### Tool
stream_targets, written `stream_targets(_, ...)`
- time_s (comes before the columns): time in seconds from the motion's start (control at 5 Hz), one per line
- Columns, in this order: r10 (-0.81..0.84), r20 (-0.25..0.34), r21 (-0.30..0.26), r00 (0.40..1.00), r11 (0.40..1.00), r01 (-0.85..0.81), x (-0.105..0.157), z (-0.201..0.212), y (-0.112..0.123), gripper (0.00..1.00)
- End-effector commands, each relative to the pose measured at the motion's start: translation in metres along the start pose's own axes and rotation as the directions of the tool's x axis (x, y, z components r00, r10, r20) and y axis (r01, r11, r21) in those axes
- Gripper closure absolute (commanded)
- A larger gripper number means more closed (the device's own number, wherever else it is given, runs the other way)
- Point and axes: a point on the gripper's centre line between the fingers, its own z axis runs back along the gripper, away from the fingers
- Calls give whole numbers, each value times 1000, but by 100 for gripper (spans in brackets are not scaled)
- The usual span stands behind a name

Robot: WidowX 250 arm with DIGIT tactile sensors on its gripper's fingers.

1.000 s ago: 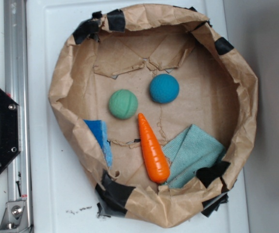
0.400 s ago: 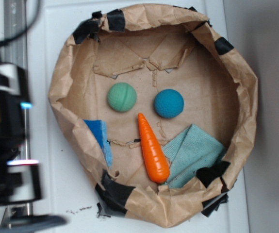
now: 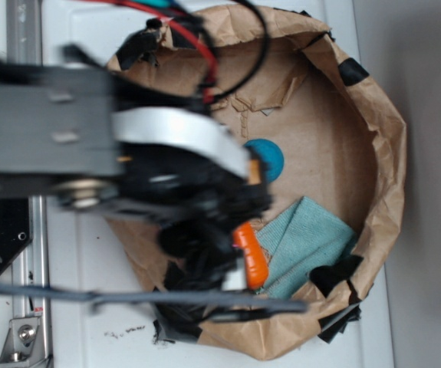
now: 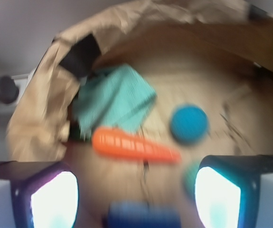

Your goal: Grab the blue cloth.

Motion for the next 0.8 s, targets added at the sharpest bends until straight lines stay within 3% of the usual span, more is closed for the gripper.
stream_targets(0.0,22,67,-24,997,1000,-20,52,3,8,0)
stream_targets(0.4,22,67,-24,997,1000,-20,52,3,8,0)
stream_targets(0.6,-34,82,-41,996,998,37,46,-20,4,0)
